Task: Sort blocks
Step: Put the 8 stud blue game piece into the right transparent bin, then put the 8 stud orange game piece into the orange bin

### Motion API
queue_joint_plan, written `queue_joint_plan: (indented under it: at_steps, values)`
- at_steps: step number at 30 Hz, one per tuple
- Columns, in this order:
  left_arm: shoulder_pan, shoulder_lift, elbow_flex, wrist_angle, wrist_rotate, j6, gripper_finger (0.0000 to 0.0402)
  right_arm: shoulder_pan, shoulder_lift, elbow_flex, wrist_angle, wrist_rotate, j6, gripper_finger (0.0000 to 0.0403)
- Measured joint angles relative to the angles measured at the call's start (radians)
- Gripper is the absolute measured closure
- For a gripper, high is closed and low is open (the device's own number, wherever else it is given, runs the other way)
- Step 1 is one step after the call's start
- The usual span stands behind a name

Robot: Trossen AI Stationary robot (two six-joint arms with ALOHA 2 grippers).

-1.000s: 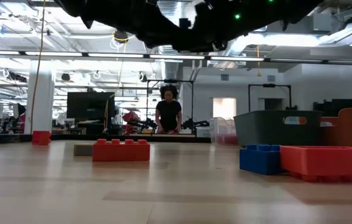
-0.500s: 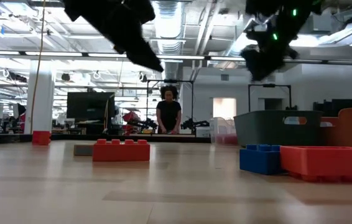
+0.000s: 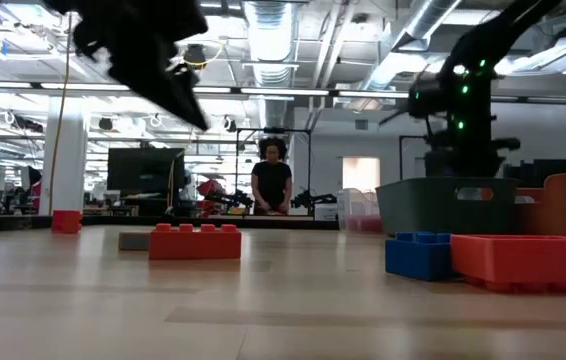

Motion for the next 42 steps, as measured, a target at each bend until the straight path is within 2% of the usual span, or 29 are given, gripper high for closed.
queue_joint_plan:
  at_steps: [5,8,10,13,18,25,30,35,42]
  values:
    - [-0.051,-0.033,-0.042,-0.108,-0.068,-0.077,0.0143,-0.06,0.114,0.0,-0.017,-0.034,-0.063,0.0222]
    - [-0.059,-0.041,-0.066,-0.146,-0.058,-0.145,0.0143,-0.073,0.148,0.0,-0.018,-0.034,-0.089,0.0196]
    - [-0.066,-0.042,-0.066,-0.167,-0.016,-0.19,0.0143,-0.073,0.149,0.0,-0.017,-0.034,-0.092,0.018]
    - [-0.083,-0.041,-0.066,-0.142,0.055,-0.248,0.0143,-0.068,0.116,0.0,-0.019,-0.034,-0.094,0.0163]
    - [-0.134,0.013,-0.066,-0.028,0.055,-0.285,0.0143,-0.03,-0.02,0.007,-0.009,-0.007,-0.073,0.0158]
    - [-0.185,0.143,-0.066,0.129,0.051,-0.351,0.0143,0.158,-0.264,0.021,0.083,0.177,-0.028,0.0158]
    - [-0.222,0.239,-0.058,0.184,0.041,-0.393,0.0143,0.33,-0.367,0.021,0.111,0.27,0.017,0.0158]
    - [-0.248,0.345,-0.005,0.183,0.001,-0.38,0.0143,0.528,-0.383,0.021,0.158,0.391,0.055,0.0158]
    - [-0.253,0.433,0.022,0.196,-0.05,-0.373,0.0143,0.681,-0.327,0.021,0.23,0.42,0.072,0.0159]
